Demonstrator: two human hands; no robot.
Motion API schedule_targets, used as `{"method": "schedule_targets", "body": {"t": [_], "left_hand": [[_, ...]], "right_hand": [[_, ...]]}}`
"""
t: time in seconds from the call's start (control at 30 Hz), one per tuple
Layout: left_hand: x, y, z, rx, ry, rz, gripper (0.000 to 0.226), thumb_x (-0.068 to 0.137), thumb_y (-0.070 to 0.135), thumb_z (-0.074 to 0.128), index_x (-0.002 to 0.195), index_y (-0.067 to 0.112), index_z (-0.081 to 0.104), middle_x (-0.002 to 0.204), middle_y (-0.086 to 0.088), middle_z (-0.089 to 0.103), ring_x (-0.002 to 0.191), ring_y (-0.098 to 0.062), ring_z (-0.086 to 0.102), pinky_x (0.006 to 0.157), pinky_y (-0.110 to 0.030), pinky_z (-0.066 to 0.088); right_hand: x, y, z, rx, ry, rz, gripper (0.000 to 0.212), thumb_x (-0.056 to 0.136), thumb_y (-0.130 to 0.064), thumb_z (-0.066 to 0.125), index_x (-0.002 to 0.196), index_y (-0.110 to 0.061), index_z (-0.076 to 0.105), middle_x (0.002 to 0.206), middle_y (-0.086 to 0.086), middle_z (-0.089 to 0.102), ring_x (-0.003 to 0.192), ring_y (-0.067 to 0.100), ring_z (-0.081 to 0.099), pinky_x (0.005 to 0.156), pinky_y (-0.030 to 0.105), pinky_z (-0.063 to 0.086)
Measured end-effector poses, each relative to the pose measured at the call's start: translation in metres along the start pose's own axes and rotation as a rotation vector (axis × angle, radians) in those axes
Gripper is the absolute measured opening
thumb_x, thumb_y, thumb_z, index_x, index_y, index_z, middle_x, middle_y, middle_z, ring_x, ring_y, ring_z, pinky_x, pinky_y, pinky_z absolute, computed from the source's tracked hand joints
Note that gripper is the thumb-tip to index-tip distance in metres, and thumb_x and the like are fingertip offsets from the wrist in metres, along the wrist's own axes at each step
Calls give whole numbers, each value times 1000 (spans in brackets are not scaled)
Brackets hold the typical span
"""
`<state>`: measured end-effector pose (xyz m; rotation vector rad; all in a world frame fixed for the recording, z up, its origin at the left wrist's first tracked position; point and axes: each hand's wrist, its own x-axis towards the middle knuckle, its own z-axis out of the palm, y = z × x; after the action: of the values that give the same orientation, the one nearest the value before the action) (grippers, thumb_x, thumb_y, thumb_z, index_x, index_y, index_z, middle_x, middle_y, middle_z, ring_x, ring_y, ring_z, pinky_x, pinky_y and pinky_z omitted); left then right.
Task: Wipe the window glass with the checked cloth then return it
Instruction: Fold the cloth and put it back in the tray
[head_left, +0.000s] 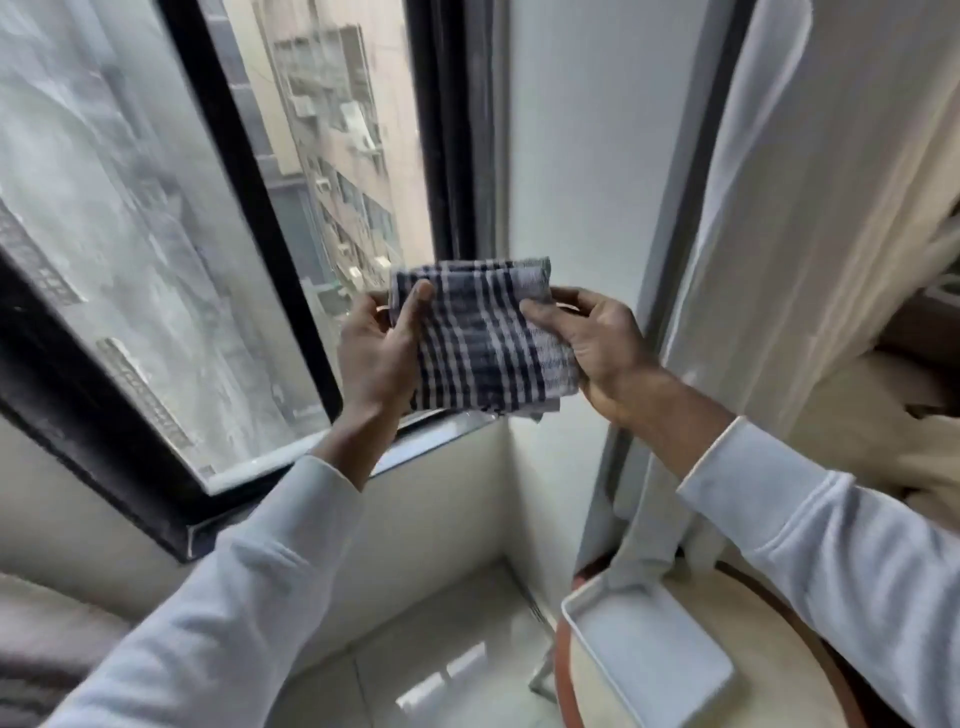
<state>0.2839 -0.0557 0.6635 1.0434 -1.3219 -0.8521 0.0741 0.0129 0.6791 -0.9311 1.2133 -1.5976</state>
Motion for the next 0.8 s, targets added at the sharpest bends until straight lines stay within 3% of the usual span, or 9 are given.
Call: {"method": "schedule_targets", "body": {"t": [0.1, 0.23, 0.3, 0.4, 0.57, 0.63, 0.7, 0.77, 0.8], "left_hand": [[-71, -78, 51, 6, -131, -225, 27, 94, 52, 80, 93, 26, 72, 85, 14, 83, 77, 3, 74, 71, -21, 60], [-172, -197, 128, 85, -309, -531, 9, 100, 24, 78, 103, 18, 72, 103, -5, 82, 103, -28, 78, 96, -39, 65], [-222, -254, 160, 149, -375, -658, 10, 100, 24, 78, 107, 18, 73, 108, -7, 83, 111, -34, 80, 104, -50, 64], [-286, -334, 199, 206, -451, -803, 13, 101, 26, 76, 112, 20, 73, 114, -10, 83, 107, -29, 79, 101, -59, 63], [-347, -452, 252, 306, -548, -941, 20, 105, 11, 68, 124, 5, 66, 127, -25, 73, 122, -48, 71, 105, -68, 58], [-361, -492, 268, 398, -587, -898, 22, 104, 15, 69, 124, 7, 67, 125, -21, 75, 118, -45, 73, 101, -62, 61], [-368, -526, 279, 542, -660, -793, 26, 104, 26, 69, 126, 14, 69, 125, -9, 79, 108, -30, 76, 95, -37, 63], [-372, -560, 289, 610, -709, -738, 26, 106, 30, 67, 128, 17, 67, 121, 1, 76, 97, -15, 72, 80, -9, 53], [-372, -573, 295, 614, -711, -724, 25, 106, 26, 66, 128, 14, 66, 116, 1, 73, 97, -16, 72, 82, -9, 54]], "right_hand": [[-27, 77, -77, -121, 152, 132, 26, 94, -9, 82, 118, -2, 75, 120, 24, 80, 97, 29, 76, 94, 45, 66], [-62, 202, -193, -298, 215, 353, 26, 101, -7, 74, 124, 4, 71, 129, 29, 75, 109, 28, 70, 113, 54, 54], [-78, 266, -247, -384, 208, 478, 26, 102, -4, 70, 127, 3, 70, 129, 27, 77, 113, 32, 74, 111, 55, 55], [-93, 354, -315, -466, 250, 642, 34, 98, 5, 66, 133, 5, 68, 129, 26, 76, 119, 41, 74, 109, 56, 58], [-90, 487, -397, -557, 283, 759, 43, 92, 2, 75, 135, 1, 70, 127, 22, 78, 119, 40, 75, 108, 54, 59], [-84, 530, -418, -582, 299, 766, 46, 92, -3, 80, 137, -2, 69, 131, 19, 77, 117, 34, 75, 106, 47, 59], [-77, 567, -434, -626, 290, 748, 47, 91, -9, 83, 136, -5, 70, 131, 14, 77, 108, 24, 71, 97, 33, 55], [-73, 601, -446, -686, 293, 717, 49, 90, -13, 86, 135, -7, 70, 125, 11, 77, 103, 19, 65, 89, 26, 47], [-72, 616, -450, -720, 302, 703, 48, 89, -15, 87, 134, -8, 70, 121, 10, 76, 101, 19, 64, 87, 25, 46]]}}
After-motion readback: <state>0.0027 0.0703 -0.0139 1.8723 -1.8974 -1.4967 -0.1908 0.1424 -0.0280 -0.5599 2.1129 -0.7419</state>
